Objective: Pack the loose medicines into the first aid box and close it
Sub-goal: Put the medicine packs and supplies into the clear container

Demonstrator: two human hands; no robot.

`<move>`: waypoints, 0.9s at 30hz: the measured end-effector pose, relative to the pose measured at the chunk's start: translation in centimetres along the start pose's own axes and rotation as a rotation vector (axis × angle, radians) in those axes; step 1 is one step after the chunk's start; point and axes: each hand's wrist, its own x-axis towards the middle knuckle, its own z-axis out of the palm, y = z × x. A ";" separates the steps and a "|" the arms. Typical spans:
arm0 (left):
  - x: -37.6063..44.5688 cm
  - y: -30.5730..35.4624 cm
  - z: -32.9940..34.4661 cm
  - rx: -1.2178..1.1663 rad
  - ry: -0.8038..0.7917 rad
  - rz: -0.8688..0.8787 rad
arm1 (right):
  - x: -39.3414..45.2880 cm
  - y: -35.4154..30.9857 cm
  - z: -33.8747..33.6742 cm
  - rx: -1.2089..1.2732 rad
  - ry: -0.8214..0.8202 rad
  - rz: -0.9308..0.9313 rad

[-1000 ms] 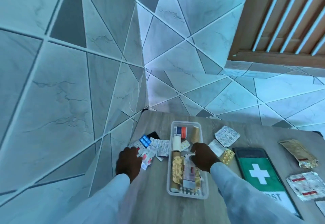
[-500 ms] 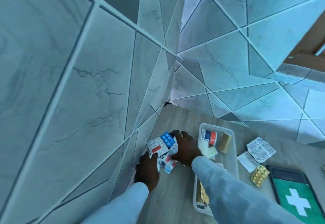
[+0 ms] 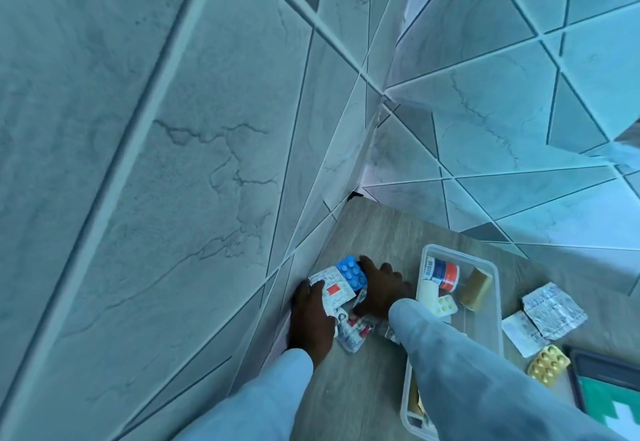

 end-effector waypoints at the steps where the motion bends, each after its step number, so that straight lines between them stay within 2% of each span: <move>1: -0.1 0.1 0.1 0.009 -0.008 -0.008 | 0.0 0.0 0.2 0.042 -0.017 0.022; 5: 0.1 0.3 0.4 0.034 0.020 -0.003 | -0.4 0.1 1.0 0.264 -0.083 0.046; 9: 1.0 0.3 0.7 -0.017 -0.011 -0.065 | -1.0 -0.3 1.1 0.497 -0.039 0.014; 14: 0.6 1.8 -0.2 -0.215 -0.024 -0.130 | -1.4 0.0 1.8 0.635 -0.044 -0.039; 19: 0.2 2.3 -0.5 -0.279 -0.061 -0.139 | -1.7 -0.1 1.7 0.585 -0.059 -0.088; 22: -0.3 3.0 -1.3 -0.311 -0.082 -0.117 | -2.0 0.0 1.6 0.596 -0.002 -0.084; 27: -1.2 5.5 -2.5 -0.421 -0.058 -0.052 | -4.1 1.0 -0.2 0.771 0.155 -0.034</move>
